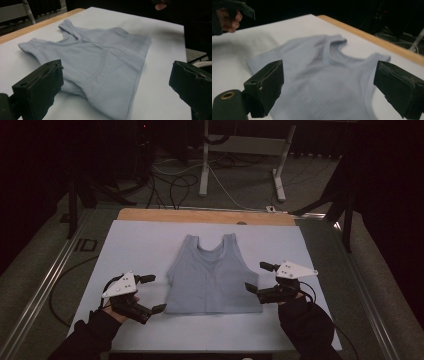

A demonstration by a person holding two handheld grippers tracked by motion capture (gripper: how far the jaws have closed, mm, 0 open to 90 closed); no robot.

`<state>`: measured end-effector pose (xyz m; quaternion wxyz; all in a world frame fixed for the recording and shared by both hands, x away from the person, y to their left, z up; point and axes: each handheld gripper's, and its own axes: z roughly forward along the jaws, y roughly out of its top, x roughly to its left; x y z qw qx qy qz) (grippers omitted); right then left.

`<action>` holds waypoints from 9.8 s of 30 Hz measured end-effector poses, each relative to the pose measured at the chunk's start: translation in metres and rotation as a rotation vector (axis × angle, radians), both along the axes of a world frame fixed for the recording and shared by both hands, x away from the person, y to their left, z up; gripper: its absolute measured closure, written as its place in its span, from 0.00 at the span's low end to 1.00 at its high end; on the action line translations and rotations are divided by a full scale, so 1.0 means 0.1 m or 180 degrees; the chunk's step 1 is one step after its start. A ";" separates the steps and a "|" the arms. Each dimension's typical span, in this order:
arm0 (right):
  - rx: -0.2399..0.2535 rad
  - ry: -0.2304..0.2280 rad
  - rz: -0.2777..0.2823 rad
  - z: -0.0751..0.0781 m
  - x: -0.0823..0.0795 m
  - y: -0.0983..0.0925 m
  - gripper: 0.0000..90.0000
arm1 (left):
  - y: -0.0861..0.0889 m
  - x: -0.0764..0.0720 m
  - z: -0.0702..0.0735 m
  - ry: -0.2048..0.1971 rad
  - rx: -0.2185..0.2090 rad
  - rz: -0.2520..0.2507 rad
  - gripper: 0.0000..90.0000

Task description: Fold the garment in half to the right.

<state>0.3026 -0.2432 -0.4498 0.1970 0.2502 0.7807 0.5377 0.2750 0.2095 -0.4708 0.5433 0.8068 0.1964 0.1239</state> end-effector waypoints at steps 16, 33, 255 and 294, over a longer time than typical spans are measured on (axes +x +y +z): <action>0.0062 -0.0016 0.0291 0.21 0.49 0.54 0.11 | -0.12 0.05 0.13 0.0030 0.0083 0.0122 0.00; 0.0018 -0.0002 0.0375 0.24 0.92 0.91 0.11 | -0.27 0.04 0.07 0.0115 0.0176 0.0561 0.00; -0.0844 0.0572 -0.0703 0.03 2.27 1.07 0.97 | -2.03 0.21 0.01 0.0883 0.0835 -0.0020 0.96; -0.0839 0.0913 -0.0698 -0.26 2.35 0.69 0.64 | -2.54 0.41 -0.38 0.1032 0.1069 0.0016 0.96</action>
